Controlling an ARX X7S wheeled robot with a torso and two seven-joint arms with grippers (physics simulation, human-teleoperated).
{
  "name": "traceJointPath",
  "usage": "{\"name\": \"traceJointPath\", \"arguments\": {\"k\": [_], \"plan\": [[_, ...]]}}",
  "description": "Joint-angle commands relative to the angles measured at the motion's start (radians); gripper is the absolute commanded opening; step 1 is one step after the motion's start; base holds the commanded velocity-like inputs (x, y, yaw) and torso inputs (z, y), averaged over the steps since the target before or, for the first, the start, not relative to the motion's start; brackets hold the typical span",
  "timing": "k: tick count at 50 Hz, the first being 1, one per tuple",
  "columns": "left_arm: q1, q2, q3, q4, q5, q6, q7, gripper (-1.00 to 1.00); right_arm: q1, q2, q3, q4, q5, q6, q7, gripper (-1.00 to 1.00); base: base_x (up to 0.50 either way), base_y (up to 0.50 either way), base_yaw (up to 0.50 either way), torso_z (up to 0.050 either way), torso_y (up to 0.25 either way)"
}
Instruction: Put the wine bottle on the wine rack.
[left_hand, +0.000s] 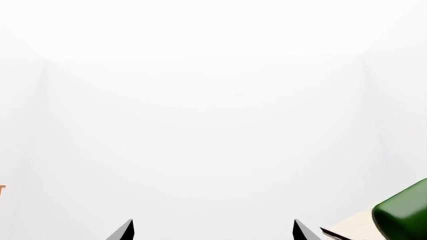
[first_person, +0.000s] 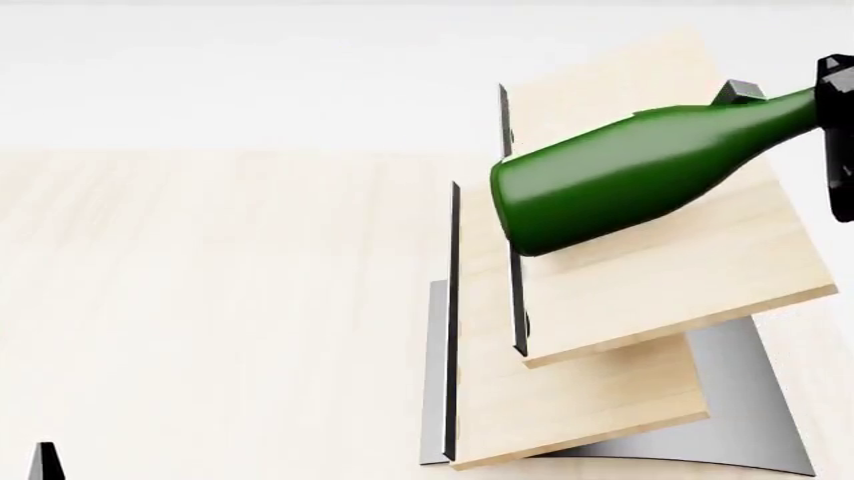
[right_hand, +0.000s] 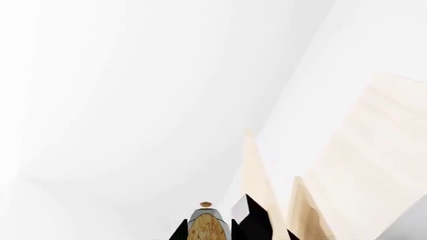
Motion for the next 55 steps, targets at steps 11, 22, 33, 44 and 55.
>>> {"name": "traceJointPath", "arguments": {"k": [11, 22, 33, 44, 55], "plan": [[-0.003, -0.002, 0.002, 0.004, -0.001, -0.005, -0.003, 1.0, -0.008, -0.008, 0.02, 0.011, -0.017, 0.004, -0.027, -1.0, 0.0, 0.0, 0.0, 0.0, 0.001], [-0.005, -0.002, 0.004, 0.008, -0.001, -0.012, -0.003, 1.0, -0.016, -0.014, 0.015, 0.024, -0.023, 0.004, -0.037, -1.0, 0.0, 0.0, 0.0, 0.0, 0.0], [-0.006, -0.003, 0.004, 0.0, -0.001, -0.005, -0.005, 1.0, 0.008, -0.029, -0.011, 0.125, -0.046, 0.03, -0.105, -1.0, 0.0, 0.0, 0.0, 0.0, 0.0], [-0.005, -0.005, 0.007, -0.001, -0.001, -0.003, -0.006, 1.0, 0.002, -0.037, -0.018, 0.148, -0.054, 0.032, -0.124, -1.0, 0.0, 0.0, 0.0, 0.0, 0.0], [-0.006, -0.005, 0.008, -0.004, 0.0, -0.001, -0.007, 1.0, -0.01, -0.039, -0.018, 0.14, -0.057, 0.029, -0.123, -1.0, 0.0, 0.0, 0.0, 0.0, 0.0]]}}
